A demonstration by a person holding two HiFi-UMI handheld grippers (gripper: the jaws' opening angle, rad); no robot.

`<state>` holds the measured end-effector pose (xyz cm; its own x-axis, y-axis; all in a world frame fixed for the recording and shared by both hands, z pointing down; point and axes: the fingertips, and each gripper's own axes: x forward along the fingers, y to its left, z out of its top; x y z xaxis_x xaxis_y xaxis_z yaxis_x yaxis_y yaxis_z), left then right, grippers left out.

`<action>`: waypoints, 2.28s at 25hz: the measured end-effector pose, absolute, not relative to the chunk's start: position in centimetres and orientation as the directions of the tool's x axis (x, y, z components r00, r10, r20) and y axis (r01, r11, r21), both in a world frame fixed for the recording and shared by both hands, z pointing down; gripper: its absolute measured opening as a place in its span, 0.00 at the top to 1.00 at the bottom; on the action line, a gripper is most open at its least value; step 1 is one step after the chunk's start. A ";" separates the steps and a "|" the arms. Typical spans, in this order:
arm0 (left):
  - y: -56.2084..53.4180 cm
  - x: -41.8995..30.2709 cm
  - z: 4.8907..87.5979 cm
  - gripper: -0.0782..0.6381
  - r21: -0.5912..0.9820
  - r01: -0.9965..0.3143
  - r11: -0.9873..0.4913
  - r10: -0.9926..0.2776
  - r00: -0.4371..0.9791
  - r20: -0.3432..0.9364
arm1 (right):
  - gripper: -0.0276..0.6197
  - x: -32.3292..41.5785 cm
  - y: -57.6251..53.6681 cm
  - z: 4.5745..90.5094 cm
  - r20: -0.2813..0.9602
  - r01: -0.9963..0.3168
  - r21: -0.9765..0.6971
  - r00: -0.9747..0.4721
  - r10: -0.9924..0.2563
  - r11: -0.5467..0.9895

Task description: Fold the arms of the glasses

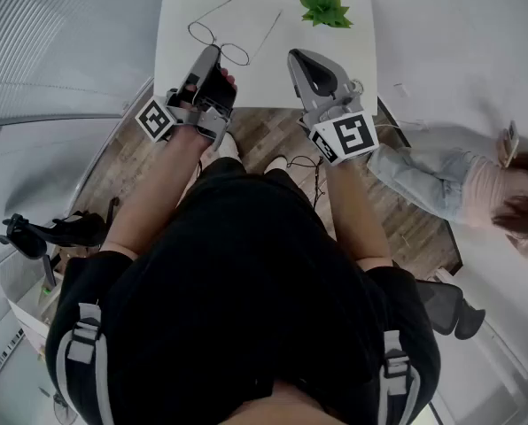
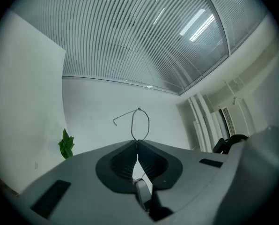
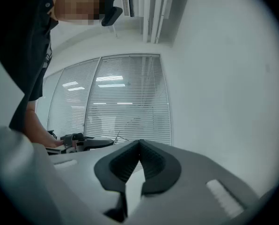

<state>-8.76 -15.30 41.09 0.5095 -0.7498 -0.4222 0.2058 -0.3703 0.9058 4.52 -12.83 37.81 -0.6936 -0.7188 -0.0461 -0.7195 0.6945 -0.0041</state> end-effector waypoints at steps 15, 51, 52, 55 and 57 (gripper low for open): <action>-14.9 -8.6 40.9 0.87 0.901 0.219 -0.373 -0.743 0.511 -0.432 | 0.93 5.1 -13.5 38.4 -0.027 -0.716 -0.138 -0.688 -0.725 0.685; -12.3 -8.1 40.6 0.87 0.855 0.305 -0.419 -0.685 0.512 -0.519 | 0.79 4.9 -17.9 40.5 0.058 -0.691 -0.404 -0.673 -0.737 0.600; -12.2 -8.1 40.5 0.87 0.853 0.308 -0.420 -0.683 0.512 -0.521 | 0.79 4.9 -17.9 40.5 0.058 -0.690 -0.407 -0.674 -0.737 0.599; -11.9 -7.8 40.5 0.87 0.849 0.314 -0.425 -0.675 0.515 -0.528 | 0.79 4.9 -18.0 40.5 0.056 -0.684 -0.413 -0.678 -0.733 0.601; -11.7 -7.8 40.5 0.87 0.848 0.315 -0.428 -0.672 0.516 -0.531 | 0.79 4.8 -18.0 40.4 0.052 -0.678 -0.417 -0.682 -0.729 0.605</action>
